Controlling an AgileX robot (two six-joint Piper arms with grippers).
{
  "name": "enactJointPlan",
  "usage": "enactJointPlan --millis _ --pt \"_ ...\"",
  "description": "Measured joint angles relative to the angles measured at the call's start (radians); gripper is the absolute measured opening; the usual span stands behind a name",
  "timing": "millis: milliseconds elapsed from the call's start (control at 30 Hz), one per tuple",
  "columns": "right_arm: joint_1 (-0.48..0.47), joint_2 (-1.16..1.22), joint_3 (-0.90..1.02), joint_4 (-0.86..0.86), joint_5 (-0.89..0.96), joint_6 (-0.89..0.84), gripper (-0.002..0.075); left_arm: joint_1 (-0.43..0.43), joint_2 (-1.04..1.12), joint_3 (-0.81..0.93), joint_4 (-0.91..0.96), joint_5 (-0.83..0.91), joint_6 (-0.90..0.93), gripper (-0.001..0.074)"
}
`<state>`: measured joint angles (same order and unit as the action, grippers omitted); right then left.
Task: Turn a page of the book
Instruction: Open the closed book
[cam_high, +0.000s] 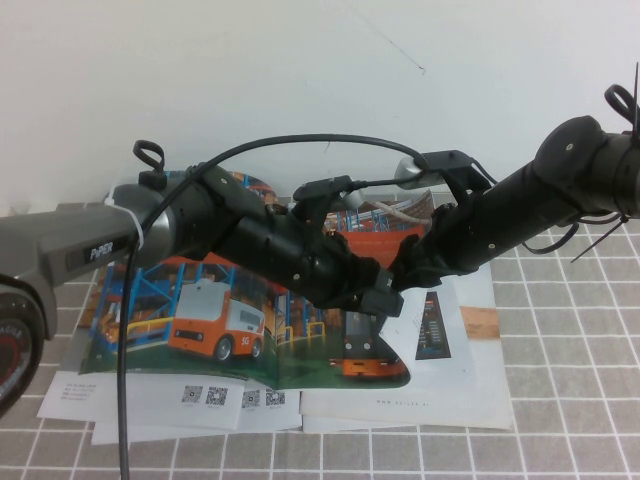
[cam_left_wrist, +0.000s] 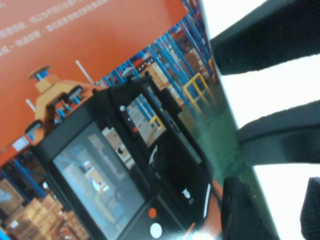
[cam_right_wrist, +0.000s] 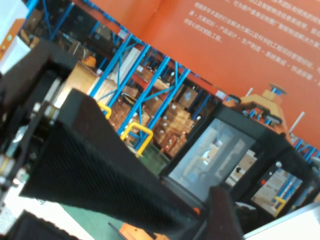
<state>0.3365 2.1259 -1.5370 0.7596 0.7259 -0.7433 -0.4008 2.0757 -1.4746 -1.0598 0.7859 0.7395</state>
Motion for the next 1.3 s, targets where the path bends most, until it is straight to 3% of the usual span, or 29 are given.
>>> enactJointPlan --millis 433,1300 --pt "0.0 0.001 0.0 0.007 0.002 -0.017 0.0409 0.02 0.0 0.0 0.07 -0.03 0.009 0.0248" --pt "0.0 0.001 0.0 0.012 0.008 -0.03 0.0409 0.028 0.0 0.0 -0.012 0.03 0.037 0.0248"
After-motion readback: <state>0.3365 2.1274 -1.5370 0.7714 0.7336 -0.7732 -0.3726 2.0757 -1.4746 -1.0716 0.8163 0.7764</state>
